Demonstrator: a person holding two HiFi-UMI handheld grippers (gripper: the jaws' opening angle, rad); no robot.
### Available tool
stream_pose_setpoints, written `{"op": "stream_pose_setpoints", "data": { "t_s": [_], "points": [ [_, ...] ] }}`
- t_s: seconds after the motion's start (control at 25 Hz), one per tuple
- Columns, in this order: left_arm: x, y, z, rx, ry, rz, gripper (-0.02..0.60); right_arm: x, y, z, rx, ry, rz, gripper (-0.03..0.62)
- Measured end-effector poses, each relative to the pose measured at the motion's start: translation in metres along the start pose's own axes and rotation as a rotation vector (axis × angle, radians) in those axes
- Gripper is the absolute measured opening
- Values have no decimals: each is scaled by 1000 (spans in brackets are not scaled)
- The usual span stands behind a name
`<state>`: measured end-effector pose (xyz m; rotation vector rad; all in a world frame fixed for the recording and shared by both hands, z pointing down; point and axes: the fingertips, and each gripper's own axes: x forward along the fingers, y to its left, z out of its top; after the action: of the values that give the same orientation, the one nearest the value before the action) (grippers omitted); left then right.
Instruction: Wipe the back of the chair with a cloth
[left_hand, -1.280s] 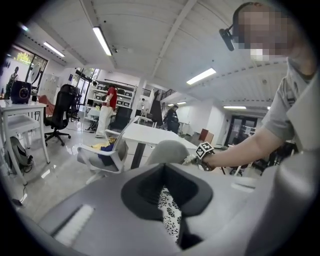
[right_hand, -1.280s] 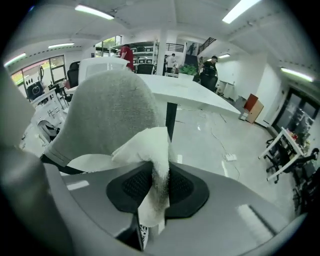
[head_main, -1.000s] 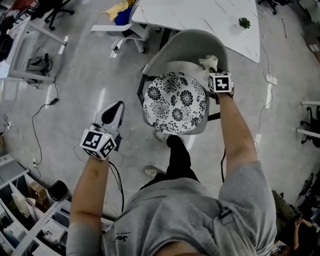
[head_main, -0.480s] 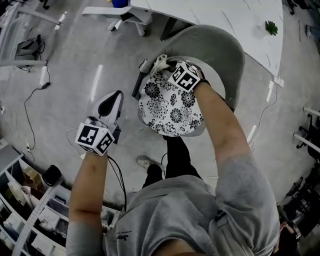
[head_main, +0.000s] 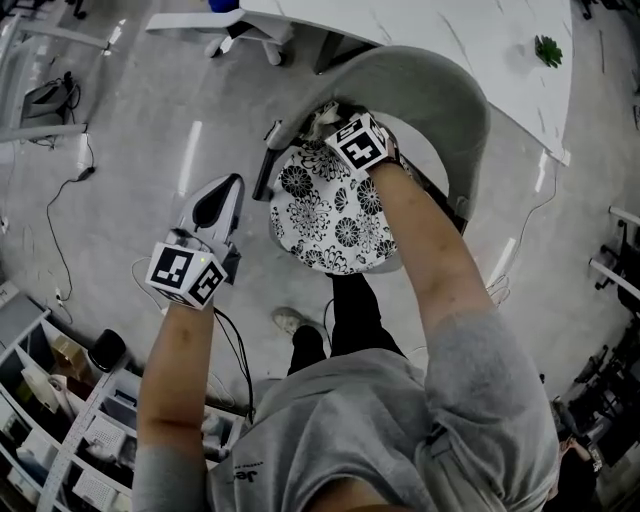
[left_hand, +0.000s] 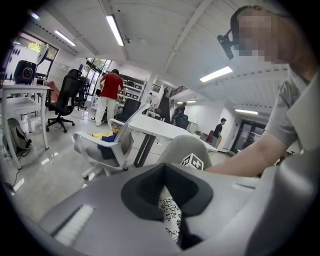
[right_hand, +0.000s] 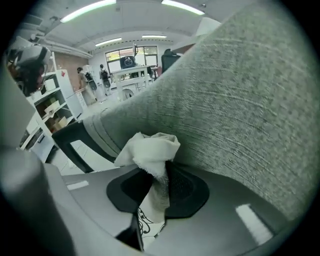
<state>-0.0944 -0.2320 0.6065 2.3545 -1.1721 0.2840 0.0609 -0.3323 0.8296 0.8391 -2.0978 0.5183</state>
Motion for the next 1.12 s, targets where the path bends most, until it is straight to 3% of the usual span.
{"op": "stream_pose_setpoints", "data": {
  "t_s": [0.4,0.64,0.88,1.12],
  "points": [
    [-2,-10,2,16,5,-23,58,-51,-89,-47,255,18,-261,72],
    [-11,-26,6,50,4,-57,58,-110,-132,-91,538,-29,-437,72],
    [-38,-47,10,83,-11,-88,58,-178,-143,-160,783,-23,-594,71],
    [-80,-62,10,119,-17,-112,58,-236,-126,-195,1008,-93,-699,69]
  ]
}}
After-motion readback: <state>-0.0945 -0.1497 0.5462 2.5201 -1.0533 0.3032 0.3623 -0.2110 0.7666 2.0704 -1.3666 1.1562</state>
